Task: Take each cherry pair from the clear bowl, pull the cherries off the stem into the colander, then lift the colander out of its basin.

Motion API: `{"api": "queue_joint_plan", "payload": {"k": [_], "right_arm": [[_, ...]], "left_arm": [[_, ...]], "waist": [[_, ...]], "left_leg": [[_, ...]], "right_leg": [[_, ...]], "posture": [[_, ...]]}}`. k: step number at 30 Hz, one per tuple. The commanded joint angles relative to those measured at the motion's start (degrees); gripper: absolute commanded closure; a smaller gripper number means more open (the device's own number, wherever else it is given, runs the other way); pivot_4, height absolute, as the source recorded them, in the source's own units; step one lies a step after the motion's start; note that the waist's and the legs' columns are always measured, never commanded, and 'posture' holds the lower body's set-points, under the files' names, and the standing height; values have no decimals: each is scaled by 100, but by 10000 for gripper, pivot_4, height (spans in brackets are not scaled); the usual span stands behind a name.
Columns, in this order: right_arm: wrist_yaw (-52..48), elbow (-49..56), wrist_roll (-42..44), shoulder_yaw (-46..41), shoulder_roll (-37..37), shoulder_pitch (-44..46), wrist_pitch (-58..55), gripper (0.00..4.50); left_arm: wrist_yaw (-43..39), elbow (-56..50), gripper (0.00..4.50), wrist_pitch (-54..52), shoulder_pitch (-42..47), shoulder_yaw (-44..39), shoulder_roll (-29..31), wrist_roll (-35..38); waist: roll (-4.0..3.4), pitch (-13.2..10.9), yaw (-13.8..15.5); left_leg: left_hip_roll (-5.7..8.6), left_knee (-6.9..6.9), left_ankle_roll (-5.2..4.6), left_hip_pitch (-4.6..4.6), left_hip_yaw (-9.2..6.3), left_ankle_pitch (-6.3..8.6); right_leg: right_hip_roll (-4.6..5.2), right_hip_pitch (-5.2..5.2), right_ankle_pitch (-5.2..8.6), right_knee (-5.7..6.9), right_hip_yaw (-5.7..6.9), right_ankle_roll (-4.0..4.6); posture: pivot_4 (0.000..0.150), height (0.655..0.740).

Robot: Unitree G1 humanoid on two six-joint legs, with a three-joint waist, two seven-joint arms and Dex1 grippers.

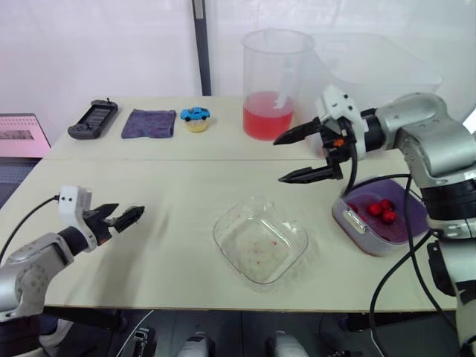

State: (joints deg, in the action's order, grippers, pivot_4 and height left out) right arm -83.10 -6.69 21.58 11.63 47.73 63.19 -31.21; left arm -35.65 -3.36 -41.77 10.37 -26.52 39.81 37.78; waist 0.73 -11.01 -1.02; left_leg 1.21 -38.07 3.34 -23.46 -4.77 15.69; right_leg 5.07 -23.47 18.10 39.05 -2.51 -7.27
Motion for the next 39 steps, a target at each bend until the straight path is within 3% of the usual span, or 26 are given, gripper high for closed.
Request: {"api": "queue_joint_plan", "payload": {"k": [1,7,12,17,21,25,28,32,35,39], "right_arm": [[-19,219,30,-256,156,23,-46,0],[-2,401,32,-385,423,-88,-261,0],[52,1087,248,-717,1045,-542,-850,0],[441,2058,601,-1338,1785,-1373,-1841,0],[850,2763,835,-2130,2249,-2345,-2462,0],[1059,3244,567,-3133,2905,-3931,-3151,0],[1655,3690,613,-3762,2665,-4522,-3767,0],[2325,4199,867,-4089,2116,-4797,-4585,0],[2782,4013,840,-4242,1855,-4743,-5053,0],[3082,3823,1002,-3939,1486,-4464,-4676,0]], "left_arm": [[22,-144,209,9,321,-470,143,333],[-211,-277,209,-578,1282,-525,557,1087],[-1243,-479,209,-875,2403,812,1061,1109],[-2539,-623,209,-447,3018,2254,1045,631],[-3525,-225,209,733,3406,3611,1027,-670],[-3947,180,209,967,4113,3805,331,-641],[-4213,292,209,993,4262,3823,149,-646],[-4108,376,209,463,4314,3389,-90,-152],[-4049,200,209,312,4176,3199,-4,-74],[-3759,-153,209,-21,4072,2827,102,148]], "waist": [[0,0,4],[1,0,15],[2,0,31],[0,0,-22],[-2,0,-19],[8,-5,88],[7,-4,13],[3,-3,-38],[4,-3,-18],[8,-2,-3]], "left_leg": [[0,0,0,0,0,0],[1,-2,0,-2,-3,0],[7,-1,0,-4,-3,0],[6,0,-1,-2,10,0],[0,2,-2,-2,22,0],[2,-8,-6,-8,23,2],[5,-17,-14,-11,26,6],[-6,-9,-14,4,26,6],[-10,-12,-13,0,16,5],[-6,-12,-13,0,13,5]], "right_leg": [[0,0,0,0,0,0],[2,2,0,0,2,0],[1,6,0,-2,7,0],[-6,4,0,-1,0,0],[-15,4,1,-1,0,0],[-13,8,1,1,2,0],[-10,12,1,-2,0,-1],[-23,12,1,3,-7,-1],[-29,11,1,3,-6,-1],[-23,12,1,2,-8,-1]], "posture": [[1500,7337],[1500,7337],[1500,7337],[1500,7337],[1500,7337],[1500,7337],[1500,7337],[1500,7337],[1500,7337],[1500,7337]]}}
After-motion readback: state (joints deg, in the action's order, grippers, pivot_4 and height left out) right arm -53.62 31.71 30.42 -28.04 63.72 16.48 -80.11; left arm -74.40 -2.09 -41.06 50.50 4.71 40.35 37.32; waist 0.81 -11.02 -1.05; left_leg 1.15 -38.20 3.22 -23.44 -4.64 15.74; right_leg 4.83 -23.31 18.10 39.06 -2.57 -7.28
